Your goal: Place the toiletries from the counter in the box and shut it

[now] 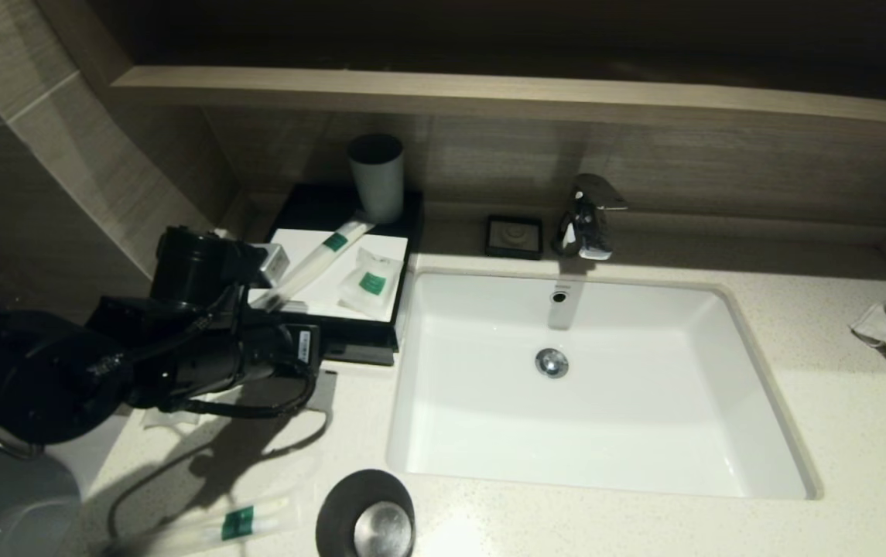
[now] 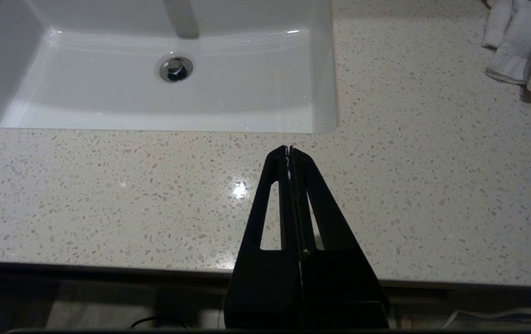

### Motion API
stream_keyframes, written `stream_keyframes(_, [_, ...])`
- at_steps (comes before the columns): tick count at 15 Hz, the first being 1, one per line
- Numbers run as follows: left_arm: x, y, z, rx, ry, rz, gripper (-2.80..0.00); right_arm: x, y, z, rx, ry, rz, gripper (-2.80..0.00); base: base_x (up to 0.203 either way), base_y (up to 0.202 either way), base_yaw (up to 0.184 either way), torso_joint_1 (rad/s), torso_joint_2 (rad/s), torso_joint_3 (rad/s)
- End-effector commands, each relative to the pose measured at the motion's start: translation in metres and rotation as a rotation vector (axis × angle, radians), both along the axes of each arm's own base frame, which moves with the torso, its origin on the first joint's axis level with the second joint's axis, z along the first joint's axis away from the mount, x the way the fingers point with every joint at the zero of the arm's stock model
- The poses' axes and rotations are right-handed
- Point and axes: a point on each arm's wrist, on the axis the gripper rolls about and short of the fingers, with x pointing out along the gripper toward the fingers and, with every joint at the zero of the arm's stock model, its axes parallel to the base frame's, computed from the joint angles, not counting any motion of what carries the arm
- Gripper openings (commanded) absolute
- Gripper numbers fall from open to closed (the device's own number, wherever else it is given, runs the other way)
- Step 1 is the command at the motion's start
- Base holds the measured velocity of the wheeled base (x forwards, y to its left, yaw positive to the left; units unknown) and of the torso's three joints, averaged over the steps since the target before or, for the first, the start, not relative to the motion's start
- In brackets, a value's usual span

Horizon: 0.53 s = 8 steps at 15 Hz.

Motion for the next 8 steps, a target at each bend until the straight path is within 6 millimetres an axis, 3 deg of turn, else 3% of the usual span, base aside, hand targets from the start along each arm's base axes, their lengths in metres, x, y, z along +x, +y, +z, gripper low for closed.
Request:
stream_keyframes(1, [0.0014, -0.0006, -0.0016, -0.002, -0.003, 0.002, -2.80, 0.0001, 0.0000, -0.0004, 0.001, 0.001, 0.000, -2.80, 0.000, 0.000, 0.000, 0.000, 0.00, 0.000])
stream_keyframes(8, [0.0029, -0.0007, -0.0037, -0.001, 0.002, 0.003, -2.80, 0.0001, 0.0000, -0.0003, 0.001, 0.001, 0.000, -2.80, 0.000, 0.000, 0.000, 0.000, 0.00, 0.000])
